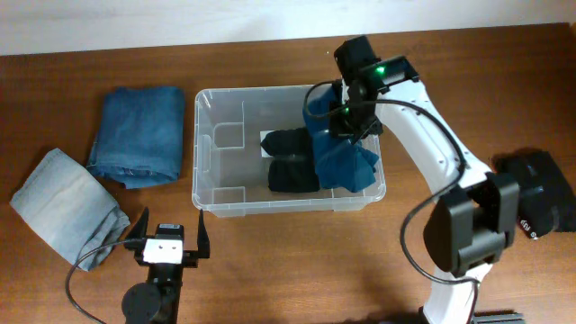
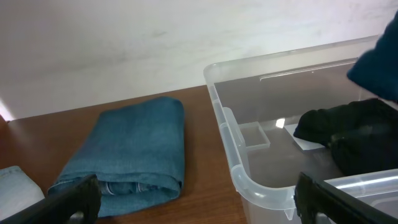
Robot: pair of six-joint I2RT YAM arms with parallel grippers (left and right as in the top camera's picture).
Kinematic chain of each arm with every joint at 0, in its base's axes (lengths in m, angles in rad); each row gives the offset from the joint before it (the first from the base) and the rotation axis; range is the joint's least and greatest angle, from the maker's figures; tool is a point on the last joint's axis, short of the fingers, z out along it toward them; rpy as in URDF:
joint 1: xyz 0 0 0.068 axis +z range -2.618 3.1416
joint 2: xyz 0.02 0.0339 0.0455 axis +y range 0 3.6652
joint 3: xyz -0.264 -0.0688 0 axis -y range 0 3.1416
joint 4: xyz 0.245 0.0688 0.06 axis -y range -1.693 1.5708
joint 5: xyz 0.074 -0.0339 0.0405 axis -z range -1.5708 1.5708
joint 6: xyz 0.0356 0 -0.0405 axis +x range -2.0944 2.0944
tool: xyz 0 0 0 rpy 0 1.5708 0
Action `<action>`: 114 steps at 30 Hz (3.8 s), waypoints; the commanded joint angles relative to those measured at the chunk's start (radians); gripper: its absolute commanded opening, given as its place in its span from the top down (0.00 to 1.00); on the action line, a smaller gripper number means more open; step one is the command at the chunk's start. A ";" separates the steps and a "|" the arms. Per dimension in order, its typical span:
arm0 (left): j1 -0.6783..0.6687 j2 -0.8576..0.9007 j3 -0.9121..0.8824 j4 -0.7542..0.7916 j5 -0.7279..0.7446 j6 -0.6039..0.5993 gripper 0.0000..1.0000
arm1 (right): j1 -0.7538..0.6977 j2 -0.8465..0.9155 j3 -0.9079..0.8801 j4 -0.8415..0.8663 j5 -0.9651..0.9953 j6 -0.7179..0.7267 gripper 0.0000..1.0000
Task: Pack container
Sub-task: 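Carry the teal cloth into the bin beside the black cloth, release, then move the right gripper to the black cloth at far right and grasp it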
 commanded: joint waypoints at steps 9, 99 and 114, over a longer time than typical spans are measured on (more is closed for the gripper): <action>0.000 -0.008 -0.005 -0.001 0.008 0.017 0.01 | 0.027 0.016 -0.025 0.007 0.016 0.080 0.95; 0.000 -0.008 -0.005 -0.001 0.008 0.017 0.01 | -0.853 -0.050 0.415 -0.450 0.019 -0.071 0.52; 0.000 -0.008 -0.005 -0.002 0.008 0.017 0.00 | -1.247 -0.021 0.347 -0.435 0.016 -0.068 0.52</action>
